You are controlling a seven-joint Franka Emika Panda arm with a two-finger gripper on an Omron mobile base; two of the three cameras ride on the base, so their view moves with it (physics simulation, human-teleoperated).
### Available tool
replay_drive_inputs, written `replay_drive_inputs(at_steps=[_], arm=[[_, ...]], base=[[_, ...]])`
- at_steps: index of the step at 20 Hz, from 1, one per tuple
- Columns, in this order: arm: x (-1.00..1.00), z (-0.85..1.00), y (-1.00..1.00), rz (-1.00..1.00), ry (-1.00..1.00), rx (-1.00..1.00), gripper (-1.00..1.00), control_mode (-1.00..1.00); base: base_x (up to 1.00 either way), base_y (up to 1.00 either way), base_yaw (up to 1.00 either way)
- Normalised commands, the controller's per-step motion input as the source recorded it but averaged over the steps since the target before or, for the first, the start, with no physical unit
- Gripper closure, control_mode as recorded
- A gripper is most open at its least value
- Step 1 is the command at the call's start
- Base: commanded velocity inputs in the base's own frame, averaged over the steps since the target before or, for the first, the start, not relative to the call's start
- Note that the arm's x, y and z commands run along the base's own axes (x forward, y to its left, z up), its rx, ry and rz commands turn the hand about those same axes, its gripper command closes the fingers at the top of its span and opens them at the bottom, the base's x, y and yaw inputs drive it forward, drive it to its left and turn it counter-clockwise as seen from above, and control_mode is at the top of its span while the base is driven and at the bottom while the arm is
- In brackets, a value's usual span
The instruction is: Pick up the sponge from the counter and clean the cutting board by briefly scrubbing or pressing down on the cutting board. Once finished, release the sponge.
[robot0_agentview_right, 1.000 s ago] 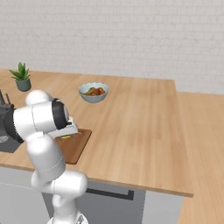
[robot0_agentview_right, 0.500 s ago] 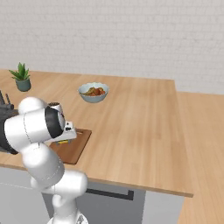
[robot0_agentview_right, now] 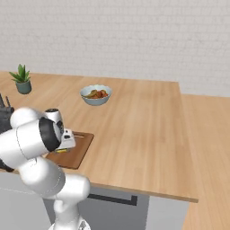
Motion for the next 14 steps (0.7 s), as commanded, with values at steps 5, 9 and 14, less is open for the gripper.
replay_drive_inputs(at_steps=[5, 9, 14], arm=[[-1.0, -0.61, -0.22, 0.0, 0.07, 0.0, 1.0, -1.0], [-1.0, -0.7, -0.25, 0.0, 0.11, 0.0, 1.0, -1.0], [-0.99, -0.87, -0.25, 0.0, 0.14, 0.0, 1.0, -1.0]], base=[[0.0, 0.0, 0.0], [0.0, 0.0, 0.0], [0.0, 0.0, 0.0]])
